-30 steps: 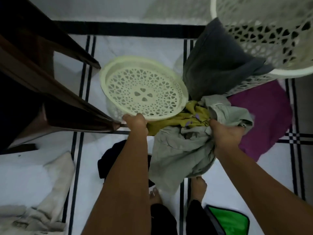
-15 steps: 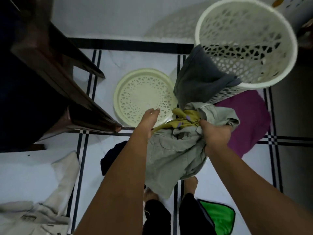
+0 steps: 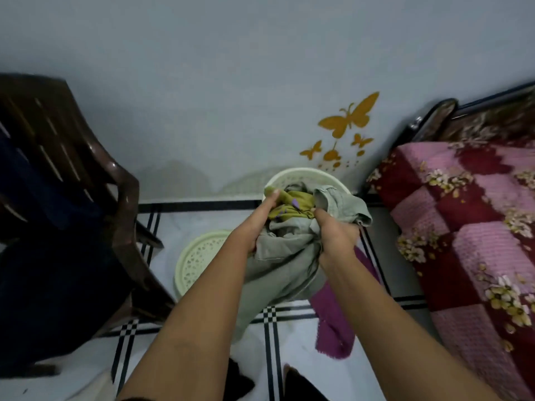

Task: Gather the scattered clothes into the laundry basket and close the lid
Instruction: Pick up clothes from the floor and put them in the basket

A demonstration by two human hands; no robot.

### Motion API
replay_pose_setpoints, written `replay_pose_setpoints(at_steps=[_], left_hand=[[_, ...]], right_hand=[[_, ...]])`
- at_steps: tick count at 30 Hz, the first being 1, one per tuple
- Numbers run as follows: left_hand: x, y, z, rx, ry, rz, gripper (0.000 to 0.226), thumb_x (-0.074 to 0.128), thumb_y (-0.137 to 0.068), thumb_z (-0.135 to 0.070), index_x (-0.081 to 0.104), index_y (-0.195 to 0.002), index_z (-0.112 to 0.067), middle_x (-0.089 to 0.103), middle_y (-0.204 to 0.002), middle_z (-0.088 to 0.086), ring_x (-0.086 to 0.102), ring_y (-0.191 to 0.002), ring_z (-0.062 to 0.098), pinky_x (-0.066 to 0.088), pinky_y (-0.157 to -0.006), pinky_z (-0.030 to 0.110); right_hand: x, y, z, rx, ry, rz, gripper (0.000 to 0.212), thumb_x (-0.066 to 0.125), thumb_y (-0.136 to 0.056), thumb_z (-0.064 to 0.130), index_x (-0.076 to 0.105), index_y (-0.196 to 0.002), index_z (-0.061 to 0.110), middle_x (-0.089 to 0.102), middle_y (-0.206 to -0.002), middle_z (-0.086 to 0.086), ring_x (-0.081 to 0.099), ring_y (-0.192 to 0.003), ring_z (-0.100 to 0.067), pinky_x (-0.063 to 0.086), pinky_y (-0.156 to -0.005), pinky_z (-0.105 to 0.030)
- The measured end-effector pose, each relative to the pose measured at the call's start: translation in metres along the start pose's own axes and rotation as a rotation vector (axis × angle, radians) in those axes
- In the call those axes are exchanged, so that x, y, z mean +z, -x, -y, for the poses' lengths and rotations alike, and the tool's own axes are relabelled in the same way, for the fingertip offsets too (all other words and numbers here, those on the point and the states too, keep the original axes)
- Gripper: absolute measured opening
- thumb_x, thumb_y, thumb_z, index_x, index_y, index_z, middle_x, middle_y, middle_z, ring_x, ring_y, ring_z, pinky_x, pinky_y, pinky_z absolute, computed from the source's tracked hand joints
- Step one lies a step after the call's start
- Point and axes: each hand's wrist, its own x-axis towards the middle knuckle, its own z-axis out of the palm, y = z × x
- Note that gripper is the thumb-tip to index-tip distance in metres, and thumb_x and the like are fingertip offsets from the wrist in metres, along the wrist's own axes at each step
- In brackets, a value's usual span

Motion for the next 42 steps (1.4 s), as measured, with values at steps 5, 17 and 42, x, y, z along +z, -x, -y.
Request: replay_pose_setpoints(at_steps=[5,17,42], left_hand=[[0.041,-0.014,-0.084,0.174,0.018,0.065,0.051,0.043,-0.088,-0.058,0.070,-0.101,-0.017,0.075,-0.093,0.010,0.072,-0.081,0.023,0.056,-0.080,0.035],[0.049,-0.288,-0.086,0.029,-0.064,-0.237,0.080,0.049,-0.061,-0.082,0.066,-0.115,-0.026,0.066,-0.121,0.013,0.065,-0.108,0.032,0.047,-0.099,0.052],[0.036,-0.309,0.144,-0.381,-0.377,-0.550,0.106,0.076,-0.064,-0.053,0.029,-0.141,0.003,0.043,-0.141,0.006,0.048,-0.125,0.029,0.043,-0.103,0.038]], right_hand=[[0.013,-0.008,0.092,-0.105,-0.148,0.061,0.062,0.076,-0.075,0.012,0.045,-0.128,0.001,0.062,-0.114,-0.009,0.062,-0.100,-0.025,0.052,-0.095,-0.040],[0.080,-0.256,0.098,0.003,-0.110,0.046,0.079,0.082,-0.064,0.018,0.044,-0.132,0.004,0.062,-0.122,-0.011,0.063,-0.108,-0.029,0.052,-0.097,-0.046],[-0.019,-0.359,-0.146,0.416,0.670,0.062,0.053,0.065,-0.088,0.020,0.048,-0.132,-0.006,0.054,-0.136,-0.021,0.052,-0.124,-0.034,0.042,-0.103,-0.036]])
